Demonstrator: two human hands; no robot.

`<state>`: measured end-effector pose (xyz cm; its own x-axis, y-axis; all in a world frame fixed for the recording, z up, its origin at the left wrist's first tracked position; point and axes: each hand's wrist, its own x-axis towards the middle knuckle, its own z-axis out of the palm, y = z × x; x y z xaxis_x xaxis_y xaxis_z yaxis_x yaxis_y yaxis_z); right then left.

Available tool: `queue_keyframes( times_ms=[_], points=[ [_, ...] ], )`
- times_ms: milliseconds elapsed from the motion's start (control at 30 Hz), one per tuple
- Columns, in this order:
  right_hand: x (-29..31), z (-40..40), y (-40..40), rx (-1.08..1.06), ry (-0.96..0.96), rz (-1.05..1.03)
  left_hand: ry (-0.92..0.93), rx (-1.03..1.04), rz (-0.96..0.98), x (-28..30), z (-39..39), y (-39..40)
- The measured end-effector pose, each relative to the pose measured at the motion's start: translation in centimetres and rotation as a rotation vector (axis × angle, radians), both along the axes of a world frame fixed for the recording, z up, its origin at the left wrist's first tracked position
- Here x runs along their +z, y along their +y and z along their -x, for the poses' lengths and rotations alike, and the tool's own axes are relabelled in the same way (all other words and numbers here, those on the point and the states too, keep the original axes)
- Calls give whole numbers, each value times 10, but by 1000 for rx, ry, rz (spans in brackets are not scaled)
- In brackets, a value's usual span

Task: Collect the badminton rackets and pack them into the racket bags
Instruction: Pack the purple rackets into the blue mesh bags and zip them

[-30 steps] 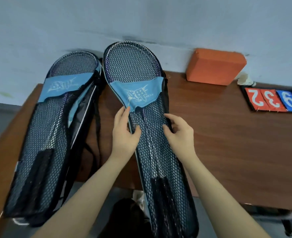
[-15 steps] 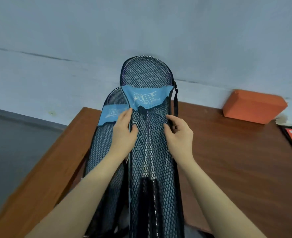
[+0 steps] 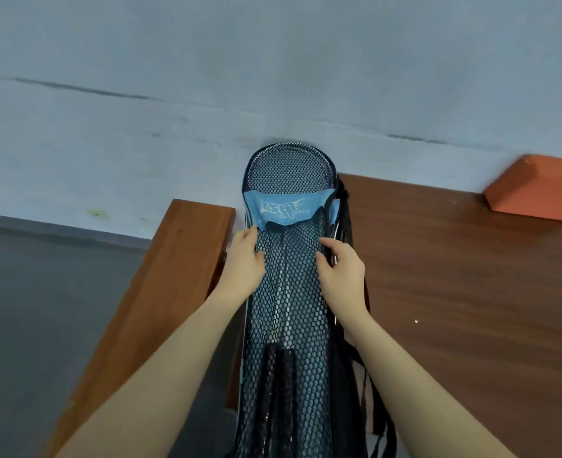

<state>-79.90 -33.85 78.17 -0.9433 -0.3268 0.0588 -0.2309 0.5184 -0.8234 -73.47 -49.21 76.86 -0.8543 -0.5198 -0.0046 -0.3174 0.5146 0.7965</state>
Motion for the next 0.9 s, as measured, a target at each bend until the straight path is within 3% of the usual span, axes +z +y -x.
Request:
queue_keyframes(
  times_ms=[200, 500, 667, 900],
  points=[
    [-35, 8, 13, -102, -64, -164, -103, 55, -79, -33, -8, -1],
    [-44, 6, 28, -105, -81, -235, -46, 31, -17, -51, -17, 7],
    [-47, 3, 32, -30, -128, -291, -186, 54, 161, -71, -24, 19],
    [-53, -13, 39, 22, -269, -119, -47, 120, -110, -70, -32, 30]
  ],
)
